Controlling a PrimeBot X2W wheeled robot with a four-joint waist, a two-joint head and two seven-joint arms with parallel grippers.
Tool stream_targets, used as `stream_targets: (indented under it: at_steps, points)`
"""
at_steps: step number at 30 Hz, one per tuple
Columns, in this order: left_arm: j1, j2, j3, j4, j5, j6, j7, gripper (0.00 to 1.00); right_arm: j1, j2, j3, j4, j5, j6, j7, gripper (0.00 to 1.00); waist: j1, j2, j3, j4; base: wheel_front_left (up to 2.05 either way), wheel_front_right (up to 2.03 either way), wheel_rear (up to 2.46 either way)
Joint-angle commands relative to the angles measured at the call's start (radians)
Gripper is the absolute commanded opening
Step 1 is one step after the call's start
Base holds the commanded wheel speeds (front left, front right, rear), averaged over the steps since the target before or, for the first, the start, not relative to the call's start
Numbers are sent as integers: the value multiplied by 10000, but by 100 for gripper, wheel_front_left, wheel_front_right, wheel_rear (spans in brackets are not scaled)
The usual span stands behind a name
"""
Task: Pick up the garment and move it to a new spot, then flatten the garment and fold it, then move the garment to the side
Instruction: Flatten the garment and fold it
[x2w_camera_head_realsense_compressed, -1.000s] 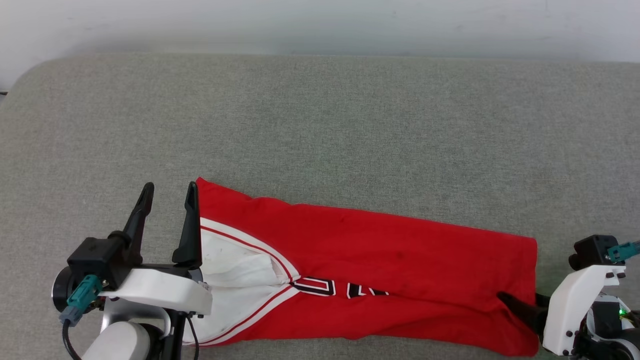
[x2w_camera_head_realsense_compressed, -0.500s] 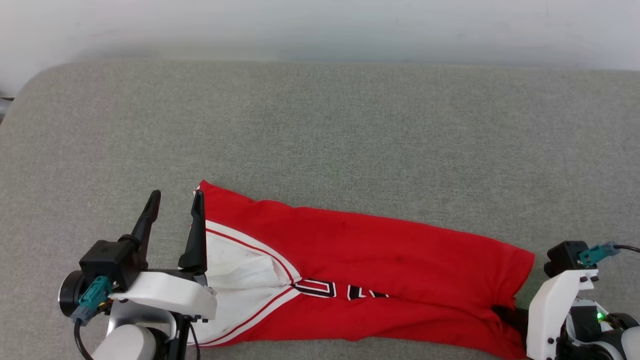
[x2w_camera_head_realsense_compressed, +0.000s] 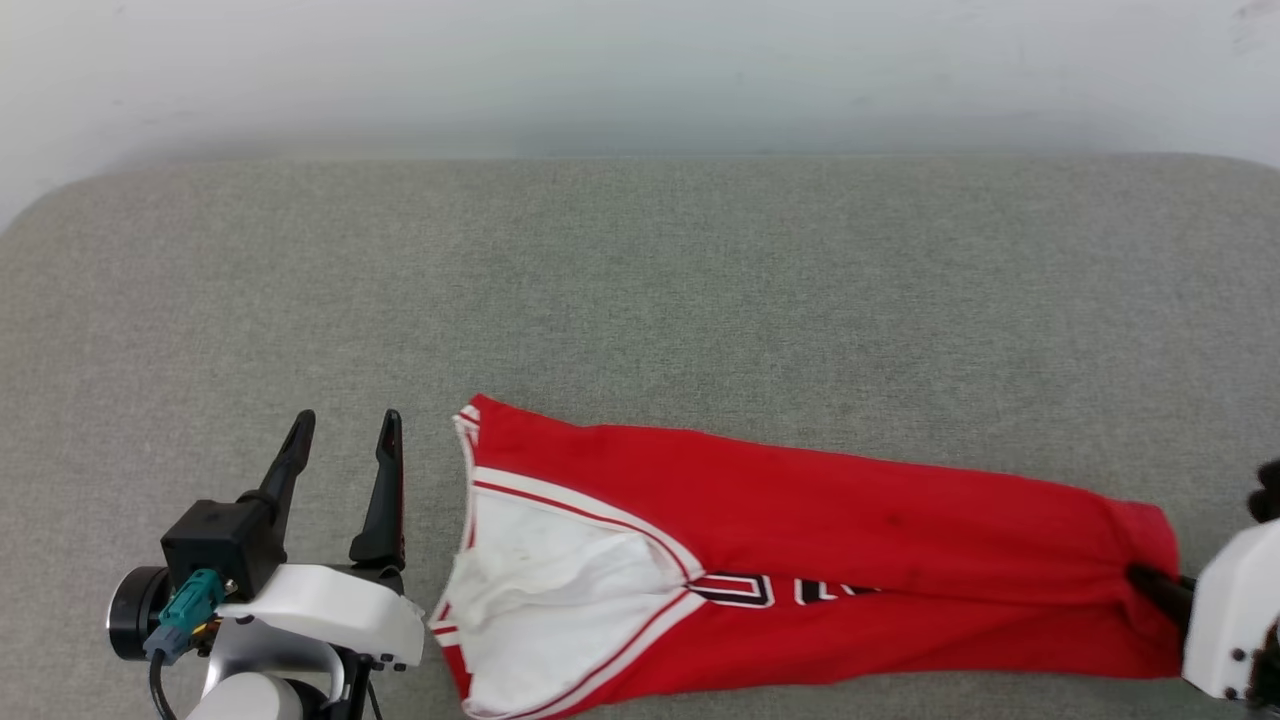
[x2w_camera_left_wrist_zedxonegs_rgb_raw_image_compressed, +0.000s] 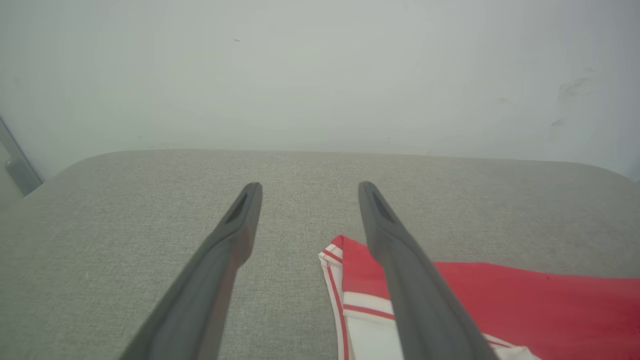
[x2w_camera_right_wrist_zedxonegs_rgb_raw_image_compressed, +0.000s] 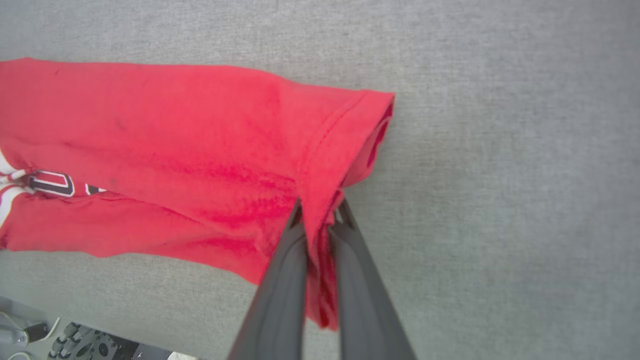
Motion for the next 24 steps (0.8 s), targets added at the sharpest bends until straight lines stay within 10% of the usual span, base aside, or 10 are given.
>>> stream_targets:
  at_steps: [1,10,24]
  points:
    - [79,47,-17,-38,13,36,3,100,235,-53,-328,-72,-77,-11,70,0,0,0,-75,-59,0,0,0]
    - [179,117,-62,-162,-31,94,98,100,118,457,-1186,-646,1061,-9,266,0,0,0,-152,-213,0,0,0]
    - [-323,-104,-210,34,-75,-240,-82,100,-650,2642,724,-1261,5328,-8,1315,0,0,0,143,565,0,0,0]
